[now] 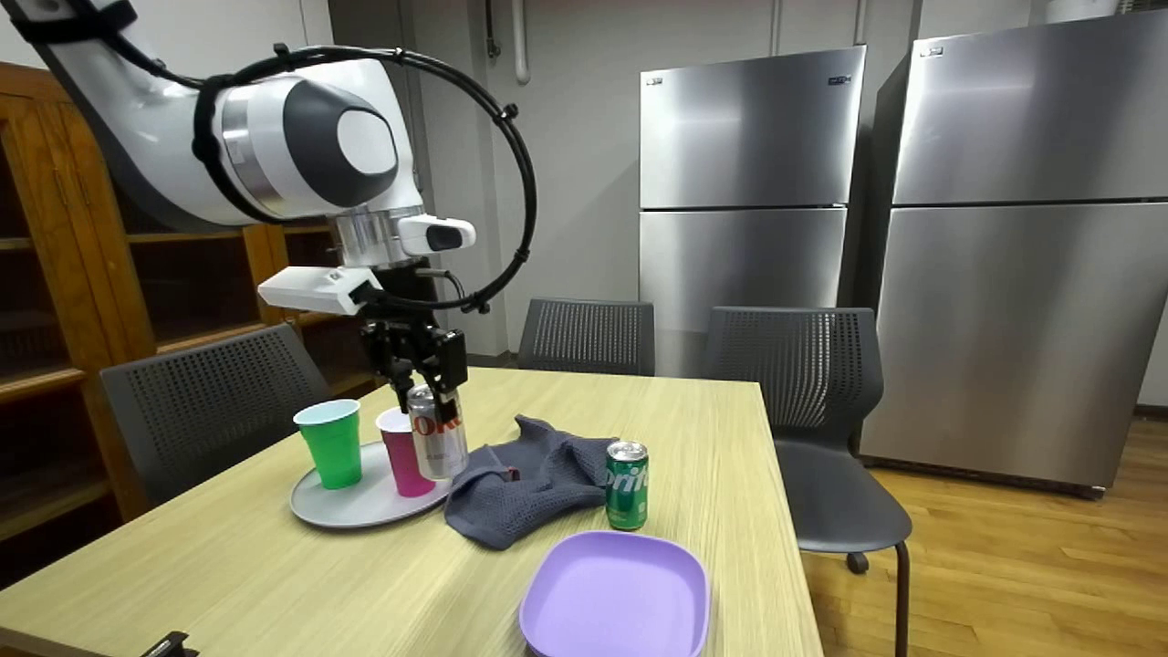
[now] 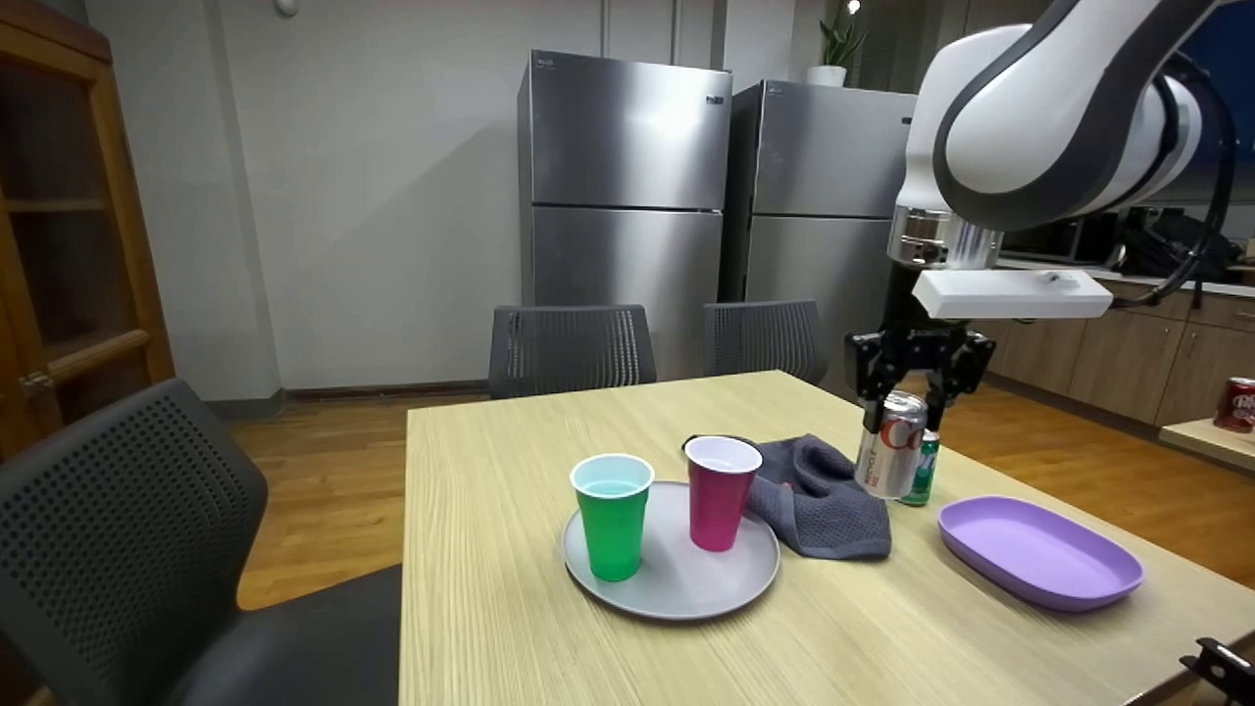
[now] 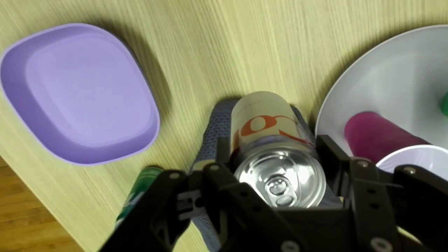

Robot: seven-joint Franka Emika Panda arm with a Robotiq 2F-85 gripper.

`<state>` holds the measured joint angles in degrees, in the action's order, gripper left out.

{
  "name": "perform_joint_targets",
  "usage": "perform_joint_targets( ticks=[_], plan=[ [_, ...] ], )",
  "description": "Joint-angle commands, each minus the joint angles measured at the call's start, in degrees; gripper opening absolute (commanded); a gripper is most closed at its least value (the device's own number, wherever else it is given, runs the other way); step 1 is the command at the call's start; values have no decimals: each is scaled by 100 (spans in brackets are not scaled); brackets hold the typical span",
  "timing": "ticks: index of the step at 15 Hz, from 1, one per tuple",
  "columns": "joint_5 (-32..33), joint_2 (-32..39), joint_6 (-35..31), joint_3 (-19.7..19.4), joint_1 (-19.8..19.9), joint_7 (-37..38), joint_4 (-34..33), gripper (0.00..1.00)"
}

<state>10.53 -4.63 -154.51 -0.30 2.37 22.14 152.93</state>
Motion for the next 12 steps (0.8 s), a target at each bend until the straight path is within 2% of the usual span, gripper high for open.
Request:
perform_joint_targets(
  ticks=[1,12],
  plan=[
    [444,-320,299,-77,290,385,77,38],
    [917,-609,511,-298,823,953,395,38]
  ],
)
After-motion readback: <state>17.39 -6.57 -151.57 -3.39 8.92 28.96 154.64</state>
